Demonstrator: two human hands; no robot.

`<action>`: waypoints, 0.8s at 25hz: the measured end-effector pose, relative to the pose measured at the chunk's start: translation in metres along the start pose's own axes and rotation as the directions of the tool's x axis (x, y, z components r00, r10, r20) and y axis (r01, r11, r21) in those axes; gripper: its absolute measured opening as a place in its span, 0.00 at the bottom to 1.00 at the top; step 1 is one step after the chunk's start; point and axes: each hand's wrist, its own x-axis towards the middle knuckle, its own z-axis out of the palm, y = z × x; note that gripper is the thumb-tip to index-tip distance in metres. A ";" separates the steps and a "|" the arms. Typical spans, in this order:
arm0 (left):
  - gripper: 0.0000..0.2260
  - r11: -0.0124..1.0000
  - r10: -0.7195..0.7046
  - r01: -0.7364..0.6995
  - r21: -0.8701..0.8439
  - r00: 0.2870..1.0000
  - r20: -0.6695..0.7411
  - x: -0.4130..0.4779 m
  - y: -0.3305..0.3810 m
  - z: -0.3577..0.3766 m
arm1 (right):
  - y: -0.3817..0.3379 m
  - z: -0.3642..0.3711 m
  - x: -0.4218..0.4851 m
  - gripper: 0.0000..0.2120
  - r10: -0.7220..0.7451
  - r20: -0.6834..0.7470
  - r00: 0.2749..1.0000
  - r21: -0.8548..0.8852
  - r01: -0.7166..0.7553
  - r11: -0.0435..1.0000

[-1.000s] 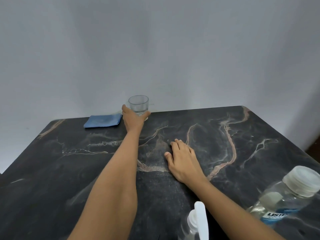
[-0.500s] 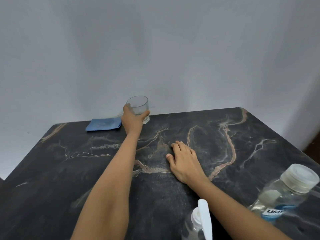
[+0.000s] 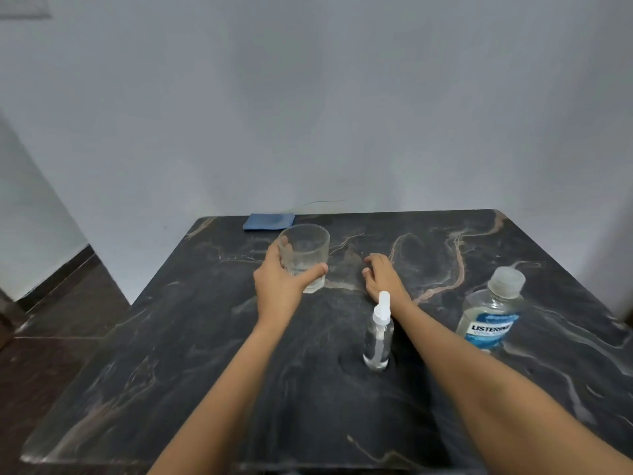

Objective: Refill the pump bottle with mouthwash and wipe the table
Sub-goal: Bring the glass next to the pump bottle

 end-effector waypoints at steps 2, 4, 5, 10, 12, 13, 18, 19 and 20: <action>0.40 1.000 -0.030 0.030 0.002 1.000 -0.002 -0.033 -0.002 -0.008 | -0.001 -0.005 -0.014 0.14 0.030 0.004 1.000 0.086 -0.031 0.996; 0.40 0.998 -0.066 0.066 -0.023 0.998 -0.005 -0.063 -0.006 -0.015 | -0.003 -0.013 -0.035 0.13 0.039 0.006 0.999 0.160 -0.039 0.986; 0.41 0.996 -0.080 0.079 -0.036 0.997 -0.007 -0.076 -0.008 -0.018 | -0.006 -0.017 -0.046 0.12 0.053 0.014 0.998 0.205 -0.055 0.977; 0.40 0.989 -0.124 0.120 -0.084 0.991 -0.053 -0.123 -0.018 -0.022 | -0.008 -0.033 -0.083 0.12 0.194 0.153 0.969 0.474 -0.244 0.846; 0.40 0.989 -0.132 0.128 -0.081 0.990 -0.053 -0.133 -0.021 -0.022 | -0.007 -0.037 -0.099 0.11 0.191 0.146 0.971 0.572 -0.241 0.784; 0.41 0.988 -0.136 0.132 -0.079 0.990 -0.046 -0.136 -0.023 -0.023 | -0.008 -0.039 -0.109 0.12 0.178 0.118 0.977 0.606 -0.213 0.766; 0.41 0.988 -0.133 0.132 -0.086 0.991 0.001 -0.140 -0.033 -0.023 | -0.014 -0.048 -0.152 0.20 0.012 -0.002 1.000 0.752 -0.006 0.659; 0.41 0.988 -0.125 0.126 -0.088 0.992 0.016 -0.139 -0.035 -0.022 | -0.017 -0.050 -0.157 0.22 -0.046 0.000 0.999 0.745 0.030 0.666; 0.41 0.988 -0.120 0.123 -0.089 0.992 0.030 -0.138 -0.037 -0.022 | -0.020 -0.051 -0.161 0.23 -0.109 0.007 0.994 0.729 0.069 0.681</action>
